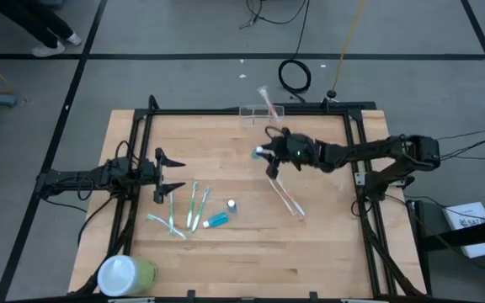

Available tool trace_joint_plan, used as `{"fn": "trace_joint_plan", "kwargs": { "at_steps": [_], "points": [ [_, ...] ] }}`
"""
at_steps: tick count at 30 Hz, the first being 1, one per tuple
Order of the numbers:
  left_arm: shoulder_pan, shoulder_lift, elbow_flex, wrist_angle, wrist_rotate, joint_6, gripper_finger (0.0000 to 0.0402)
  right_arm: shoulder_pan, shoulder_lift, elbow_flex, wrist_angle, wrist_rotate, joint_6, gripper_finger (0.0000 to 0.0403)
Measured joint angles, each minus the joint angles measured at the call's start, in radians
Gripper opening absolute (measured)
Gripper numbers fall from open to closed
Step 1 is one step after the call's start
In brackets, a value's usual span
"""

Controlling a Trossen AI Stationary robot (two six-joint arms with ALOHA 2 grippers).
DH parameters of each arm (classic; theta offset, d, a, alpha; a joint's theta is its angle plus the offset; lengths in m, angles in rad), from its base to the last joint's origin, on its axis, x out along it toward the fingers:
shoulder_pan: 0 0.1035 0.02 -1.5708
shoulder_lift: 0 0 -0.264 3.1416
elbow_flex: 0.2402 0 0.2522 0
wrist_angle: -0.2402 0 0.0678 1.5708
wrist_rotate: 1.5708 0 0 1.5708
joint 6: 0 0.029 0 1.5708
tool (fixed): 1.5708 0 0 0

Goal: Pick & Place toothbrushing station
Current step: Put the blue mouthwash into the transparent organizer

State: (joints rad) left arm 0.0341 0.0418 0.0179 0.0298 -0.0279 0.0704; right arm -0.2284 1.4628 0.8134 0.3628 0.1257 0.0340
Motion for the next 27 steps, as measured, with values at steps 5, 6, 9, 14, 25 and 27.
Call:
{"fn": "trace_joint_plan", "kwargs": {
  "at_steps": [5,6,9,14,25,27],
  "points": [
    [0.0,0.0,0.0,0.0,0.0,0.0,0.031,-0.103,-0.001,0.081,-0.012,-0.014,-0.076,0.0093],
    [0.0,0.0,0.0,0.0,0.0,0.0,0.031,-0.123,-0.001,0.098,-0.015,-0.03,-0.087,0.0093],
    [0.0,0.0,0.0,0.0,0.0,0.0,0.031,-0.188,-0.001,0.149,-0.044,-0.074,-0.106,0.0093],
    [0.0,0.0,0.0,0.0,0.0,0.0,0.031,-0.29,0.0,0.205,-0.084,-0.147,-0.107,0.0093],
    [0.0,0.0,0.0,0.0,0.0,0.0,0.031,-0.408,0.042,0.293,-0.134,-0.247,-0.078,0.0093],
    [0.0,0.0,0.0,0.0,0.0,0.0,0.031,-0.414,0.073,0.302,-0.132,-0.264,-0.075,0.0093]
  ]
}}
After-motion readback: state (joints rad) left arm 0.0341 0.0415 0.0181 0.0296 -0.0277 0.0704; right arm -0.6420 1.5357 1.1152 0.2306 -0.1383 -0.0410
